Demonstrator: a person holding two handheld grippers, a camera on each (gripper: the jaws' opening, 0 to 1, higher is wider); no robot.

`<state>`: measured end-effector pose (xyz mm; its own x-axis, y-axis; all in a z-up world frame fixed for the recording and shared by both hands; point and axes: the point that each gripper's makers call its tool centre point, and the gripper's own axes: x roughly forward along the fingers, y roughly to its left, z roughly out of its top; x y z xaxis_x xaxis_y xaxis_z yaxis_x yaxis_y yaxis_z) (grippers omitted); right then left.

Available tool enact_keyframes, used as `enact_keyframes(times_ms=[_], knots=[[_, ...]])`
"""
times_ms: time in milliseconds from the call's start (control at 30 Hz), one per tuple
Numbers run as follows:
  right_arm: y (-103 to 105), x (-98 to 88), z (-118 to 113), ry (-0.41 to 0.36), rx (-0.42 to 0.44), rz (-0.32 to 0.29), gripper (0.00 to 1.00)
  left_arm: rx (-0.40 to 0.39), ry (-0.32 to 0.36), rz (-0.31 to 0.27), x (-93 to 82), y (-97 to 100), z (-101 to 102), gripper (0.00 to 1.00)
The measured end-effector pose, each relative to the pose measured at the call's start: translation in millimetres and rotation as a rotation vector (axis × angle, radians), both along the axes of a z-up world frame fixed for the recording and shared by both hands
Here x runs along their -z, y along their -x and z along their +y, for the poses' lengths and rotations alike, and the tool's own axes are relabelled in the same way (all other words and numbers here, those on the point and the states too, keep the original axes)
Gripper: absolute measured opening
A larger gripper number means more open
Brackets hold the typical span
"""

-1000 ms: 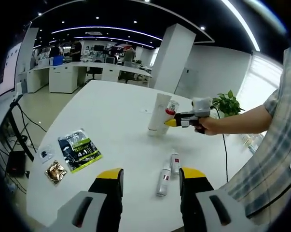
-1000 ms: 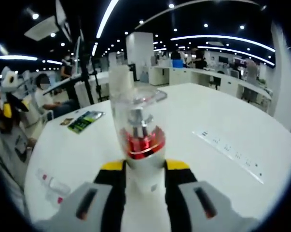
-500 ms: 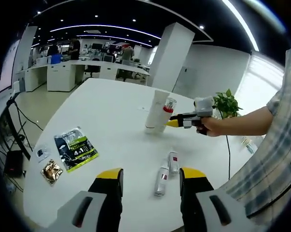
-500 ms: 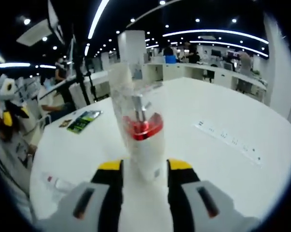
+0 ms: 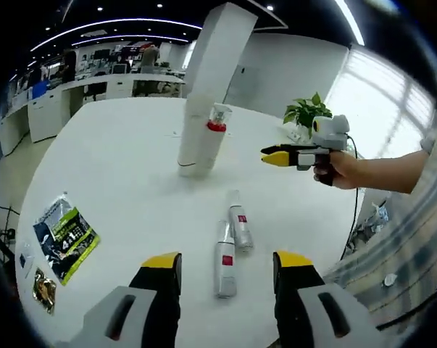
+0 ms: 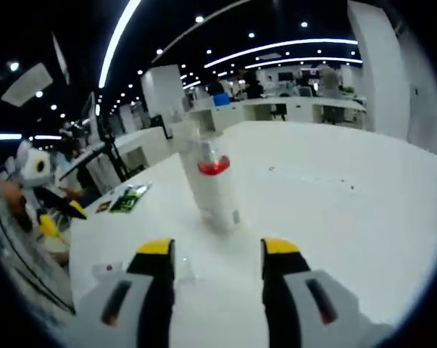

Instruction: Arrange the skincare products in the storage area until every visible bottle or jar stands upright without overlapping.

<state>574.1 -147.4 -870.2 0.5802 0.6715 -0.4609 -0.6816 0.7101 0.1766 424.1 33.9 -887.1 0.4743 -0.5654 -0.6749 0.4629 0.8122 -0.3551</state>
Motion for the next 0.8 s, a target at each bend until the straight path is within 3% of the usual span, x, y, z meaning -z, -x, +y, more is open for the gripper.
enact_keyframes(times_ms=[267,433,633,800], knots=[[32,-8.9,-32,-0.013,0.088,-0.004,0.47,0.186,-0.144,0.109,46.7,2.8,-23,0.54],[46,-10.5,-44,-0.016,0.147,-0.008,0.46,0.245,-0.26,0.081,63.0,-4.0,-25,0.51],[59,-15.1,-52,-0.053,0.213,-0.009,0.45,0.291,-0.284,0.088,72.4,-0.8,-30,0.42],[69,-16.6,-55,-0.055,0.24,-0.009,0.45,0.316,-0.339,0.12,85.5,6.1,-23,0.36]])
